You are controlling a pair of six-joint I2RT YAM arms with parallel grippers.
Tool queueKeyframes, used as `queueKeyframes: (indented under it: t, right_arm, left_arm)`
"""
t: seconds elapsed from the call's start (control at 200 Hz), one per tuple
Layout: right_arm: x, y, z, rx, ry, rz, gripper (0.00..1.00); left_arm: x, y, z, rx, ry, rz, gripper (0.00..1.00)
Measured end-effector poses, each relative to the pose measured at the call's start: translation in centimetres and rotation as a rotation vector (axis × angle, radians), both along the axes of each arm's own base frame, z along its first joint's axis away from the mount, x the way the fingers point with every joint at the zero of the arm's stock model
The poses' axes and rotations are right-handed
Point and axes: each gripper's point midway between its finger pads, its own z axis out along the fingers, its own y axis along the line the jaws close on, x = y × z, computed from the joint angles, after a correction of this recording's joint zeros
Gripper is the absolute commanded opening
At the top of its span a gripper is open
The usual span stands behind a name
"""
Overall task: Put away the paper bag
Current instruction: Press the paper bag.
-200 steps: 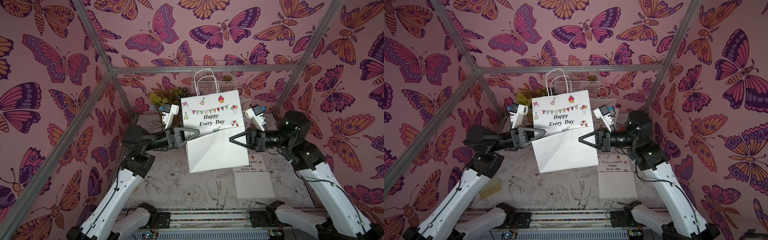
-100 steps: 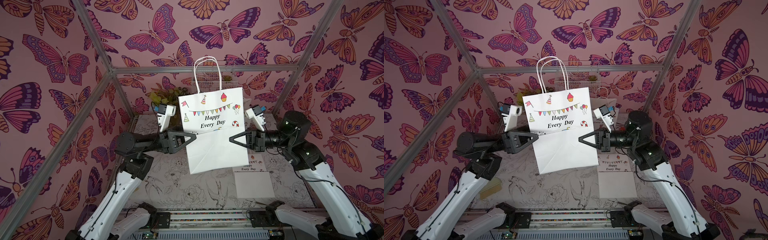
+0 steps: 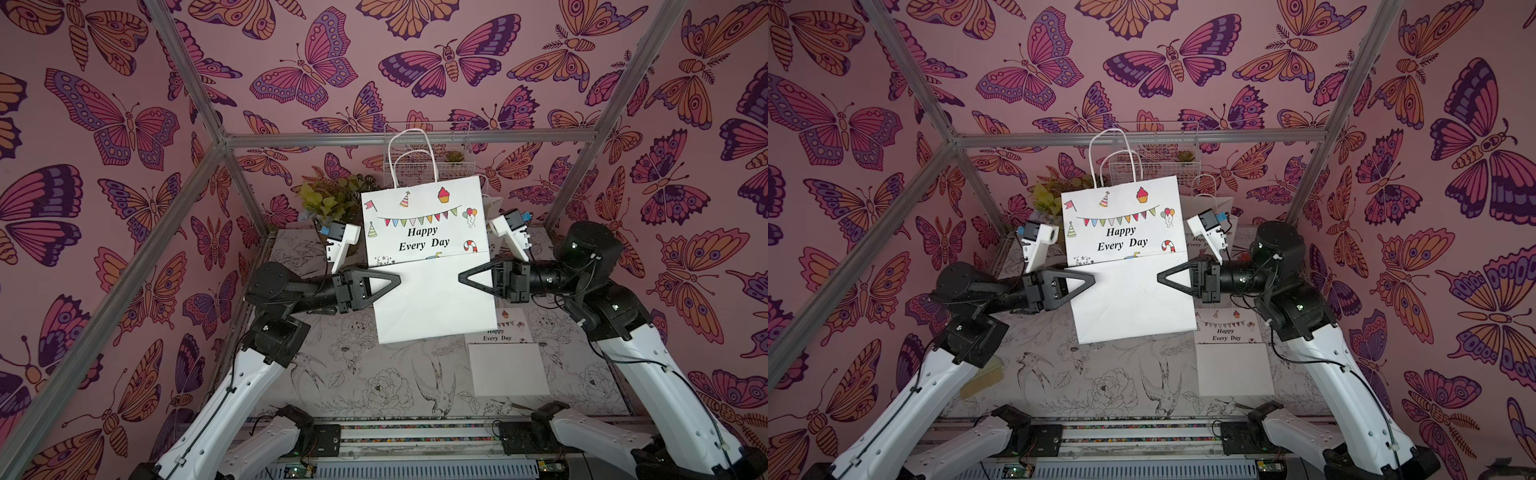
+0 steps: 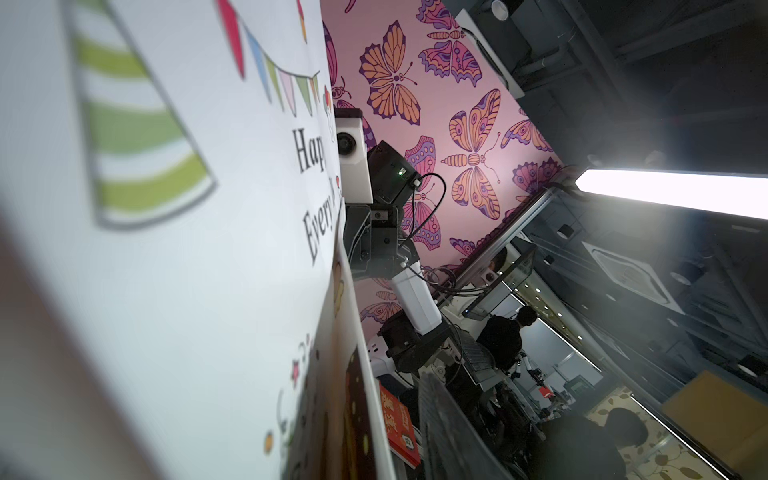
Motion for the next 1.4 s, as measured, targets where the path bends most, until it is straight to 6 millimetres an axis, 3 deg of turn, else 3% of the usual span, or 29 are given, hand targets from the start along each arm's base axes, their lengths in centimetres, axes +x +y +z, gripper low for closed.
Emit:
queueKeyframes:
  t: [0.15, 0.235, 0.496, 1.071, 1.281, 1.397]
  right_arm:
    - [0.2, 0.1, -0.1, -0.001, 0.006, -0.002, 0.0]
    - [0.4, 0.2, -0.1, -0.001, 0.009, -0.002, 0.0]
    - [0.6, 0.3, -0.3, -0.003, 0.015, -0.003, 0.0]
    - [0.5, 0.4, 0.1, 0.01, 0.014, 0.005, 0.0]
    - [0.5, 0.5, 0.1, 0.011, 0.01, 0.006, 0.0]
    - [0.4, 0.4, 0.2, 0.015, 0.003, 0.004, 0.1]
  left_arm:
    - [0.5, 0.3, -0.4, 0.035, -0.022, 0.07, 0.17]
    - [1.0, 0.4, -0.7, 0.047, -0.026, 0.099, 0.15]
    - [2.2, 0.2, -1.4, 0.068, -0.016, 0.146, 0.25]
    - [3.0, -0.8, -0.4, 0.034, -0.044, 0.153, 0.3]
    - [2.8, -1.0, 0.2, 0.013, -0.048, 0.14, 0.04]
    - [2.7, -1.0, 0.4, 0.006, -0.05, 0.135, 0.0]
